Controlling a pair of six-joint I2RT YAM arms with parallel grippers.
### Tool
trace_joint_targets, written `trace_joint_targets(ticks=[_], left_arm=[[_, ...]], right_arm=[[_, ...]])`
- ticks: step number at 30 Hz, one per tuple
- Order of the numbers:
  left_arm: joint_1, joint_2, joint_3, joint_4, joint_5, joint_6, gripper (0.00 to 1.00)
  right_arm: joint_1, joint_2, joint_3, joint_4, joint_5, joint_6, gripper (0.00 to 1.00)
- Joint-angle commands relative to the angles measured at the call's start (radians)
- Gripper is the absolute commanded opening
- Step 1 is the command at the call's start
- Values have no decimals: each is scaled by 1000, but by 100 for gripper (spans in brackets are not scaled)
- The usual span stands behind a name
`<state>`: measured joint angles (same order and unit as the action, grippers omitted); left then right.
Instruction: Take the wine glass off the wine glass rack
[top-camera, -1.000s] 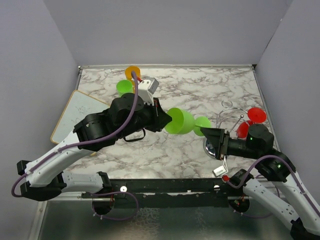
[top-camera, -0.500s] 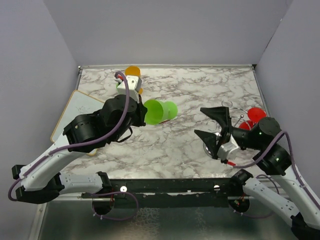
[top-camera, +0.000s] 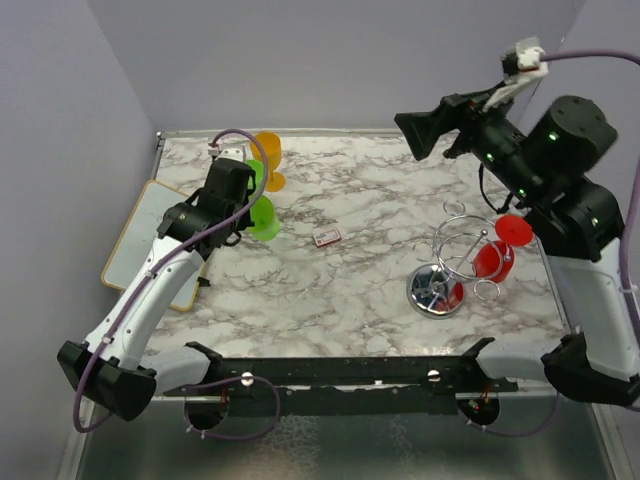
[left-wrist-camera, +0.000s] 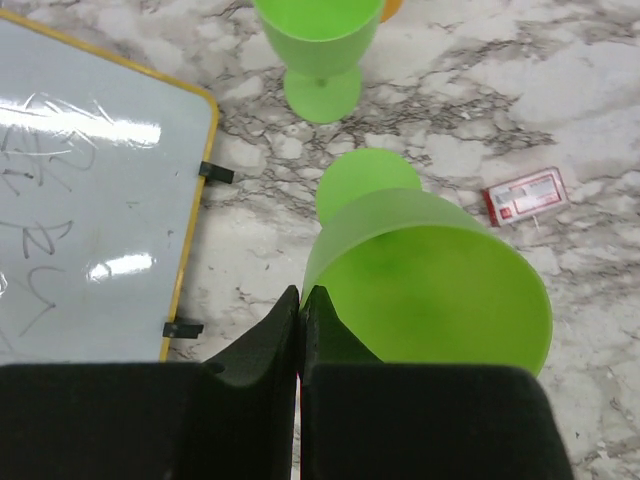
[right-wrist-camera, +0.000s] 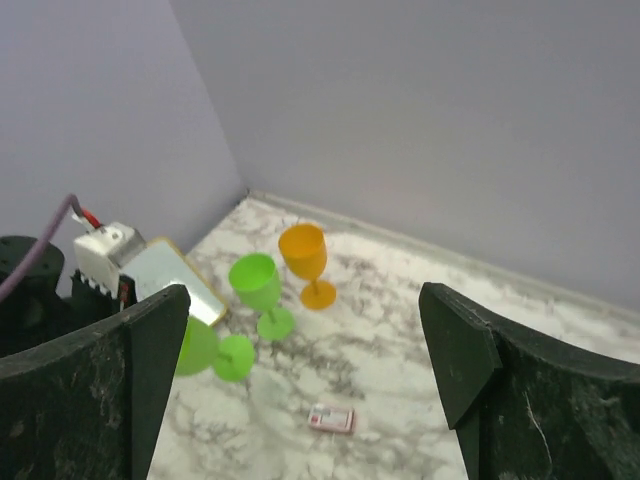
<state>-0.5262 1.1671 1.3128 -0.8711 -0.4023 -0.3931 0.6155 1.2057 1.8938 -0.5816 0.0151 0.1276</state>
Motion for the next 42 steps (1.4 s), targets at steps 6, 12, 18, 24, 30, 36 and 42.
trace_joint_targets(ticks=[6,12,18,24,30,36,42], left_arm=[[273,59,-128,203,193,22,0],[325,111,-170,270,227,14,0],[336,159,-196,309,203,9,0],[342,202,-190,333,186,21,2],[344,196,-168,323,209,35,22],[345,164,-152,307,199,44,26],[345,145,-126,282,220,43,46]], right_arm=[[4,151,80,-403,44,156,100],[4,123,36,-359,52,135,100],[4,65,-43,-297,126,101,100],[4,68,-75,-316,219,65,100],[4,35,-139,-258,211,56,100],[4,28,-159,-241,205,47,100],[4,7,-185,-232,217,42,100]])
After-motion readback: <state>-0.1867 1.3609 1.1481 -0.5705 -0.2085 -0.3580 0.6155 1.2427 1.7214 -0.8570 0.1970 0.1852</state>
